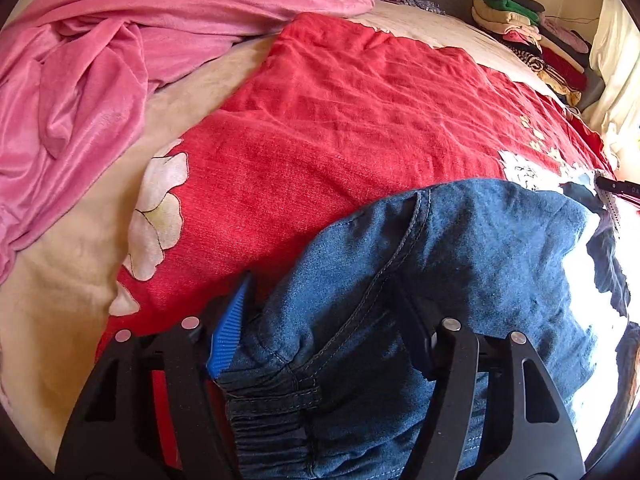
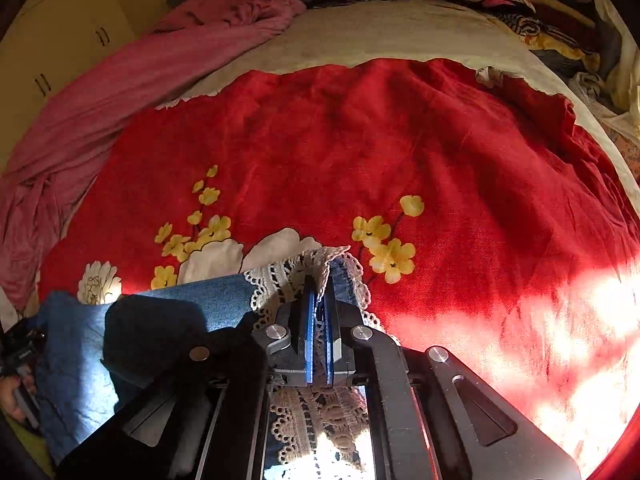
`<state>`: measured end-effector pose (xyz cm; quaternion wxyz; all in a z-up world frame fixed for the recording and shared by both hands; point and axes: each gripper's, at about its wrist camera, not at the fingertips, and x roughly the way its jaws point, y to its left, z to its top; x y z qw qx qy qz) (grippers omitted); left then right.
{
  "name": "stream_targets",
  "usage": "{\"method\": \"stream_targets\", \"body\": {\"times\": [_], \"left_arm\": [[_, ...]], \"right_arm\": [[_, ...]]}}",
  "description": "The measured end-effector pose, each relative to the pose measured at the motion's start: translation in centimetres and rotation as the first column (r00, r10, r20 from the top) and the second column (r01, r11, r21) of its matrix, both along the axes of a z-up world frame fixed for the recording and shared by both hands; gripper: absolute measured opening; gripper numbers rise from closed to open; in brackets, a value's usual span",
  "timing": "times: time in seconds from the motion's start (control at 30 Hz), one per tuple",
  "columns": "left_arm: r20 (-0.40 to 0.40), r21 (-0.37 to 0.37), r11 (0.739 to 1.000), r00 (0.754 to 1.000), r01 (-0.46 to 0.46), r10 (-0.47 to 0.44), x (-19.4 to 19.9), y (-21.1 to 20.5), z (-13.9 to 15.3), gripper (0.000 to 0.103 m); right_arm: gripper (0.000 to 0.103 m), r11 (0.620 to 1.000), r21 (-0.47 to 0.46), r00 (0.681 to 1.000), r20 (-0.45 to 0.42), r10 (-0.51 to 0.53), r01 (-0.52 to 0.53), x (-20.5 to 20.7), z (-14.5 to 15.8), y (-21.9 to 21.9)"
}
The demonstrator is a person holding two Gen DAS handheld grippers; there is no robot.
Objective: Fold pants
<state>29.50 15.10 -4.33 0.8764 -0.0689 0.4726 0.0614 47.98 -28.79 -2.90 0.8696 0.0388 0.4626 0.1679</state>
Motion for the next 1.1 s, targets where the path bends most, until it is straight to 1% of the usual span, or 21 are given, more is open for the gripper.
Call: {"method": "stream_targets", "body": {"times": [0.07,0.13,0.17,0.23,0.27,0.3,0.33,0.37,0.4,0.43,0.5,0.57,0.6,0.67,0.73,0.77,0.8,0.87,1.0,1.03,1.1], "left_arm": [[0.002,0.002,1.0,1.0,0.001,-0.001,0.1,-0.1,-0.1,0.06],[0.003,0.003,1.0,1.0,0.001,-0.001,0.0,-0.1,-0.1,0.061],[0.002,0.003,1.0,1.0,0.001,-0.001,0.0,-0.1,-0.1,0.061],[0.001,0.004,1.0,1.0,0.0,0.0,0.0,-0.1,-0.1,0.061],[0.001,0.004,1.0,1.0,0.0,0.0,0.0,-0.1,-0.2,0.062],[0.001,0.003,1.0,1.0,0.0,0.0,-0.1,0.0,-0.2,0.062],[0.002,-0.001,1.0,1.0,0.0,0.0,-0.1,0.1,-0.3,0.062],[0.004,-0.005,1.0,1.0,0.0,0.0,-0.1,0.2,-0.3,0.062],[0.007,-0.011,1.0,1.0,0.002,-0.002,-0.2,0.2,-0.2,0.062],[0.011,-0.017,1.0,1.0,0.005,-0.004,-0.3,0.3,-0.2,0.062],[0.028,-0.03,0.999,1.0,0.013,-0.012,-0.7,0.3,0.3,0.063],[0.062,-0.034,0.999,0.998,0.022,-0.019,-1.6,0.3,1.4,0.068],[0.085,-0.032,0.999,0.996,0.027,-0.024,-2.1,0.3,2.0,0.069],[0.12,-0.014,0.999,0.992,0.032,-0.03,-2.8,0.2,3.2,0.07],[0.132,0.016,0.999,0.99,0.044,-0.045,-3.0,0.2,3.9,0.072],[0.128,0.027,0.998,0.99,0.055,-0.058,-2.9,0.3,4.0,0.073],[0.118,0.037,0.997,0.991,0.061,-0.065,-2.7,0.4,4.0,0.073],[0.09,0.057,0.996,0.993,0.075,-0.08,-2.2,0.5,3.7,0.073],[0.038,0.042,0.991,0.991,0.125,-0.126,-1.5,0.6,2.4,0.073],[0.033,0.046,0.989,0.99,0.137,-0.139,-1.3,0.6,2.2,0.073],[0.03,0.054,0.987,0.988,0.153,-0.154,-0.9,0.4,1.8,0.073]], "right_arm": [[0.003,0.999,-0.013,0.999,0.007,-0.036,0.036,0.1,0.0,-0.8],[0.003,0.998,-0.044,0.999,-0.004,-0.04,0.04,0.4,-0.7,-0.7],[0.004,0.995,-0.094,0.999,-0.002,-0.035,0.034,0.5,-1.2,-0.1],[0.009,0.982,-0.186,0.999,0.017,-0.03,0.033,0.5,-2.1,1.0],[0.023,0.974,-0.226,0.999,0.018,-0.03,0.033,0.6,-2.6,1.4],[0.031,0.967,-0.253,0.999,0.026,-0.032,0.038,0.5,-2.7,1.5],[0.035,0.961,-0.269,0.998,0.041,-0.047,0.057,0.4,-2.5,1.3],[0.053,0.955,-0.285,0.996,0.05,-0.075,0.086,0.4,-2.2,1.0],[0.073,0.955,-0.276,0.994,0.057,-0.096,0.108,0.1,-1.7,0.5],[0.077,0.961,-0.25,0.992,0.076,-0.1,0.116,-0.3,-1.0,0.1],[0.077,0.977,-0.195,0.991,0.12,-0.064,0.087,-1.4,0.9,0.0],[0.079,0.988,-0.154,0.989,0.144,0.037,-0.014,-2.8,2.7,1.0],[0.08,0.985,-0.151,0.981,0.158,0.108,-0.085,-3.8,3.6,2.1],[0.08,0.961,-0.164,0.952,0.179,0.249,-0.221,-5.6,4.9,5.0],[0.08,0.921,-0.161,0.907,0.181,0.38,-0.354,-7.2,5.6,8.1],[0.085,0.897,-0.148,0.884,0.163,0.438,-0.417,-7.8,5.7,9.9],[0.094,0.875,-0.137,0.863,0.151,0.481,-0.464,-8.3,5.7,11.5],[0.094,0.833,-0.133,0.823,0.134,0.552,-0.538,-9.4,5.7,14.9],[0.094,0.751,-0.181,0.748,0.095,0.656,-0.636,-10.5,5.2,20.5],[0.094,0.736,-0.197,0.738,0.08,0.67,-0.648,-10.6,4.9,21.8],[0.094,0.719,-0.22,0.728,0.052,0.684,-0.659,-10.1,4.0,23.6]]}}
